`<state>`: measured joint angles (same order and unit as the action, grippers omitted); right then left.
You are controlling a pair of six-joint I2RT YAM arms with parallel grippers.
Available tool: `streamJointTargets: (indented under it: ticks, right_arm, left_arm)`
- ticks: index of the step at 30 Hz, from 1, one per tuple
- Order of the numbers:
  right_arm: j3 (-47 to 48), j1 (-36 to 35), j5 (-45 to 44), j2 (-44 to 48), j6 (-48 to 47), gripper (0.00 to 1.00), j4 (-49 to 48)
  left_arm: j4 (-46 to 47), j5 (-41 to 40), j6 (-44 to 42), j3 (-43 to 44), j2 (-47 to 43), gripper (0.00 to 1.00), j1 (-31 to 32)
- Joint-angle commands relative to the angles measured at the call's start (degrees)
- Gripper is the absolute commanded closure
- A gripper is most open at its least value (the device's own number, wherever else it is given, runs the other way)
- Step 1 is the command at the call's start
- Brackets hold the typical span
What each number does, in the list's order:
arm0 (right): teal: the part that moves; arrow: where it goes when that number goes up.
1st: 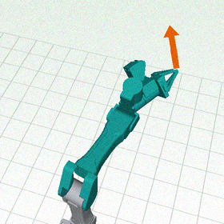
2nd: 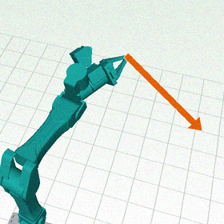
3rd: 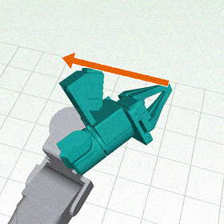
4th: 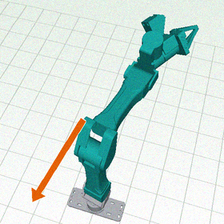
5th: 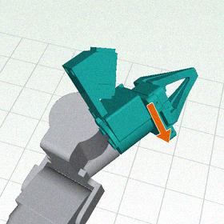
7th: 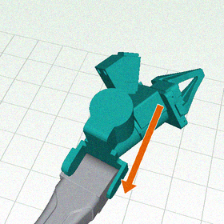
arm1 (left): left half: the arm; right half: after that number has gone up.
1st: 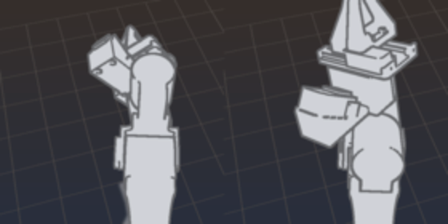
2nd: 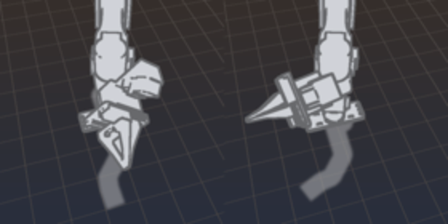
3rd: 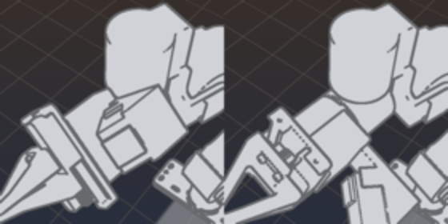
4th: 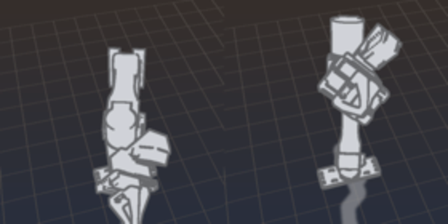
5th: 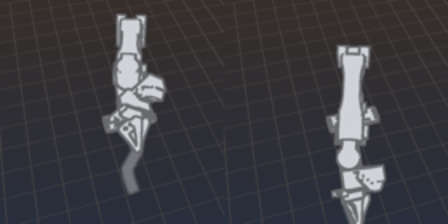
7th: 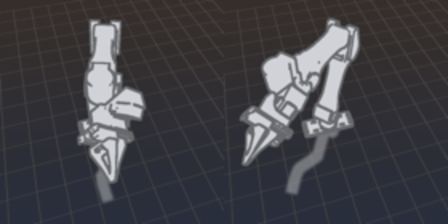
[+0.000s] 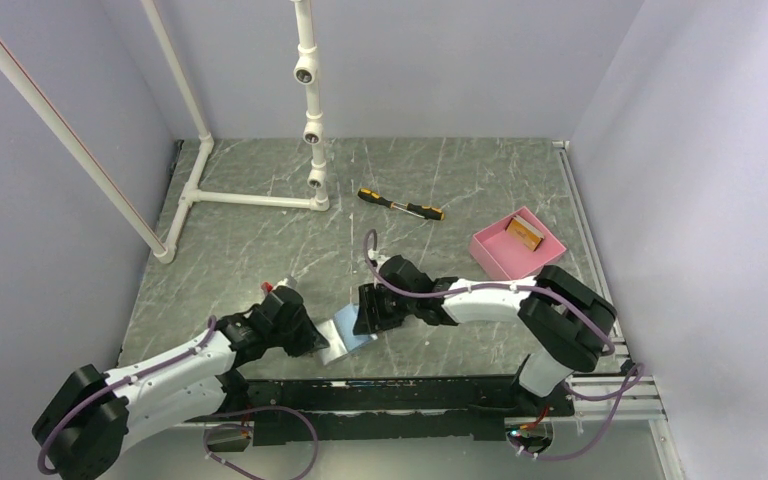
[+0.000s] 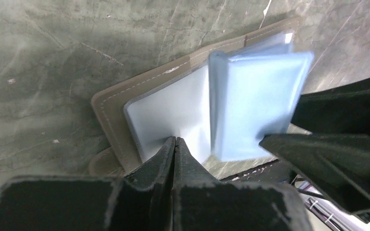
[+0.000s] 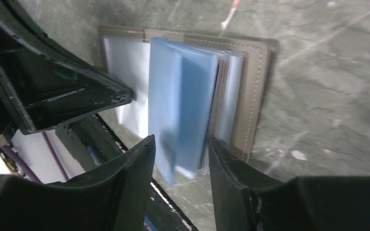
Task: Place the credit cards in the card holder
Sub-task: Open the card holder at the center of the board.
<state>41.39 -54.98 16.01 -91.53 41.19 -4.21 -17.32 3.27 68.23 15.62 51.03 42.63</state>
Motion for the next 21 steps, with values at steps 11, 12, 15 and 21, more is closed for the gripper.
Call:
streamJointTargets:
  ticks: [11, 12, 15, 21]
  right_arm:
    - [7.1, -6.6, 5.6, -1.5, 0.7, 0.45, -8.4]
    - [7.2, -6.6, 6.1, -1.6, 0.8, 0.44, -8.8]
    - [7.5, -6.7, 7.5, -2.3, 1.4, 0.40, -10.9]
    - [9.3, -6.7, 10.3, -5.6, 2.3, 0.39, -12.9]
  left_arm:
    - [-0.3, -0.8, 0.1, -1.8, 0.7, 0.95, 0.1]
    - [-0.5, -0.9, 0.1, -1.7, 0.6, 0.96, 0.1]
    - [-1.0, -1.0, 0.2, -1.6, 0.0, 0.96, 0.1]
    - [-5.1, -2.0, 0.6, -0.6, -3.1, 0.96, 0.1]
